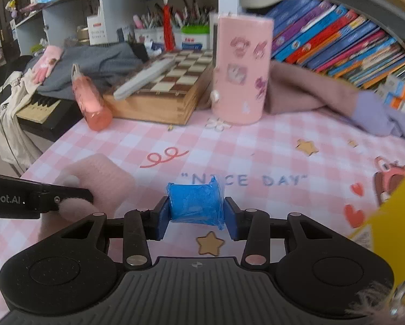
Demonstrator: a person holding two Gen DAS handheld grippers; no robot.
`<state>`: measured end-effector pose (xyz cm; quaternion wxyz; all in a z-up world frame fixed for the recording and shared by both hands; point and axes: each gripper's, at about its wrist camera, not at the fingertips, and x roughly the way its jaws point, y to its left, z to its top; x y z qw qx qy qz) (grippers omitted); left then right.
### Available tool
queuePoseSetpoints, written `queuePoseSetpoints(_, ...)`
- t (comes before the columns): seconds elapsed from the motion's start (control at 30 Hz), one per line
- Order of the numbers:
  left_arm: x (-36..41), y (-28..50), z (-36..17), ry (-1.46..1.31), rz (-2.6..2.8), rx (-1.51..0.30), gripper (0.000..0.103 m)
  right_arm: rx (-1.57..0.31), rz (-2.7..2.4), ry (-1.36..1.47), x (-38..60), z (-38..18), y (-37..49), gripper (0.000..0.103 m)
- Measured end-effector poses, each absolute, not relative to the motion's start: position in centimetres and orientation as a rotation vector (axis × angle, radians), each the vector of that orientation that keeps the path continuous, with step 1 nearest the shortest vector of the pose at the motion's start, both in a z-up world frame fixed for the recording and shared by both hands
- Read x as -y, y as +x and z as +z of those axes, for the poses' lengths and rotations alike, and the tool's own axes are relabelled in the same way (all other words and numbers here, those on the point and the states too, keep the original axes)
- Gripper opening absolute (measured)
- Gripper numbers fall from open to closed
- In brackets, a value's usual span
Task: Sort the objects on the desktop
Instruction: 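Carry the bunny with the left tool while the right tool carries the blue item to the box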
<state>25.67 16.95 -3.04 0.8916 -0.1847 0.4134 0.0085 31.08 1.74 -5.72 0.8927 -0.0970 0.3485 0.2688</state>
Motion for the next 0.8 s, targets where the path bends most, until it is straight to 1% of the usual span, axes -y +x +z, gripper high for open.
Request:
queuePoseSetpoints(0.17, -16.1, 24.1, -1.2, -0.336, -0.012, -0.803, 0.017, -0.683, 0.546, -0.188, -0.4, -4.1, 29.2, 0.039)
queuePoseSetpoints(0.43, -15.6, 20.4, 1.0, -0.386, -0.066, -0.742, 0.017, -0.587, 0.554, -0.23, 1.8, -1.1, 24.9, 0.039)
queuePoseSetpoints(0.8, -15.2, 15.4, 2.7, -0.438, -0.118, -0.7, 0.017, -0.651, 0.533, -0.115, 5.4, 1.3, 20.3, 0.039)
